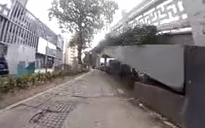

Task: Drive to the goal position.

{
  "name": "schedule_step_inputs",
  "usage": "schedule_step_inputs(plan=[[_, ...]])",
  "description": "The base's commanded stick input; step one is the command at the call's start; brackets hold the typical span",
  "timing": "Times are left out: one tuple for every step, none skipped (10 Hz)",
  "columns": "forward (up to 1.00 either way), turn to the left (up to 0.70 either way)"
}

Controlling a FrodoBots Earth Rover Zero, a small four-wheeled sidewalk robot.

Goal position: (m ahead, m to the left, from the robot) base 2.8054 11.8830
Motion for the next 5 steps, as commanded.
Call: schedule_step_inputs(plan=[[0.45,0.0],[0.45,0.0],[0.45,0.0],[0.45,0.0],[0.45,0.0]])
